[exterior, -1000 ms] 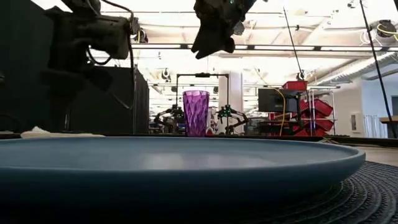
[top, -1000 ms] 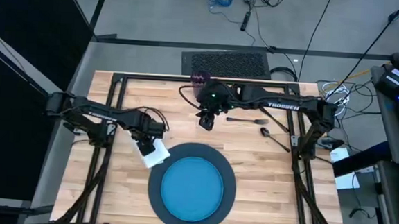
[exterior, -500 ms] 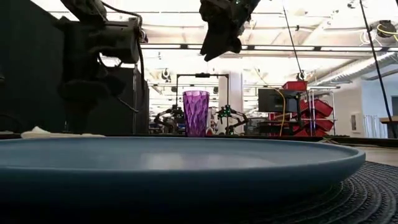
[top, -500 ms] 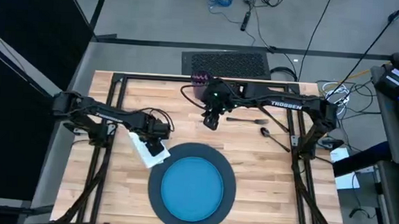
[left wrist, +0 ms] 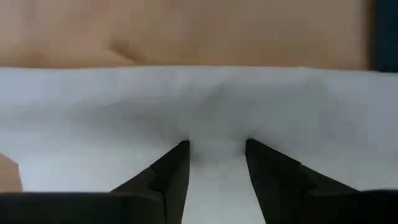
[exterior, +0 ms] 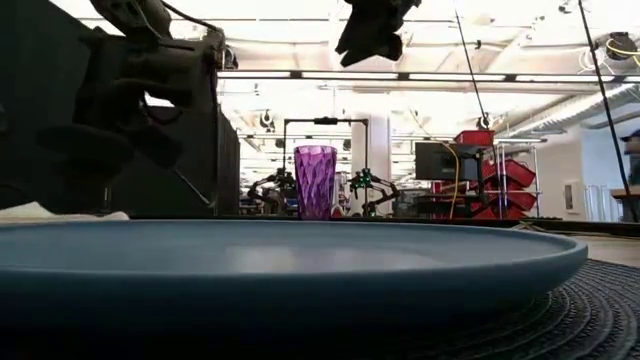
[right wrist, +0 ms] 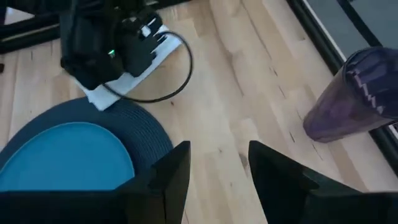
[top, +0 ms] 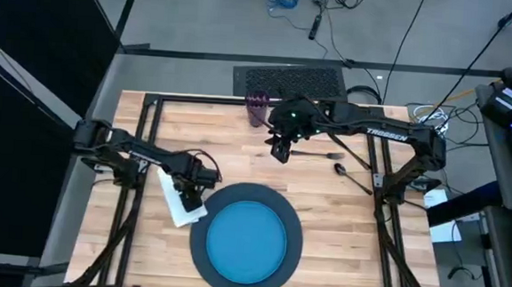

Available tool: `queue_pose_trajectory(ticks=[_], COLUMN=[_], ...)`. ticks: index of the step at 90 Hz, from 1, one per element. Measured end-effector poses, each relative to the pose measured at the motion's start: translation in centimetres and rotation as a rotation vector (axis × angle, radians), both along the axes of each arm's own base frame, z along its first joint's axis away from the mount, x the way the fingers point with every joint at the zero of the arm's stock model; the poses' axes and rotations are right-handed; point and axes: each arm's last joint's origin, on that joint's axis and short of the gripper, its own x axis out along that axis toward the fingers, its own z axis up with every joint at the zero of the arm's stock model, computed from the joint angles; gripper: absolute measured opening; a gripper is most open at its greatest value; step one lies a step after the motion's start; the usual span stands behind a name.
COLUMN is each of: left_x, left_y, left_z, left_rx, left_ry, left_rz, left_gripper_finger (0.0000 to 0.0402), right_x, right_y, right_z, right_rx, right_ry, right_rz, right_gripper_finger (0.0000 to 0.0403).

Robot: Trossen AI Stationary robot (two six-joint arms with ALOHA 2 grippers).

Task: Set table place
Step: Move the white table napkin to the left of the dark blue placemat

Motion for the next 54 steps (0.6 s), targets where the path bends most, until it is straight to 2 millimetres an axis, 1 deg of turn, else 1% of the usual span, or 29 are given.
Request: queue_pose_trajectory(ticks=[25,54], left_x=[-0.6,-1.4], left_y=[-4.0,-8.9], left_z=[0.0,0.0], left_rx=[-0.032,-0.147], left_ry=[-0.005,-0.081], left_rz=[-0.108,-0.219], left_gripper_finger=[0.0143,0.0143], right_x=[-0.1,0.0], right_y=[0.0,0.0], right_z=[0.0,0.0], right_rx=[0.001,0.007], right_ry=[0.003,0.002], right_rz=[0.0,-0.006], right_gripper_finger=[0.0148,0.0148])
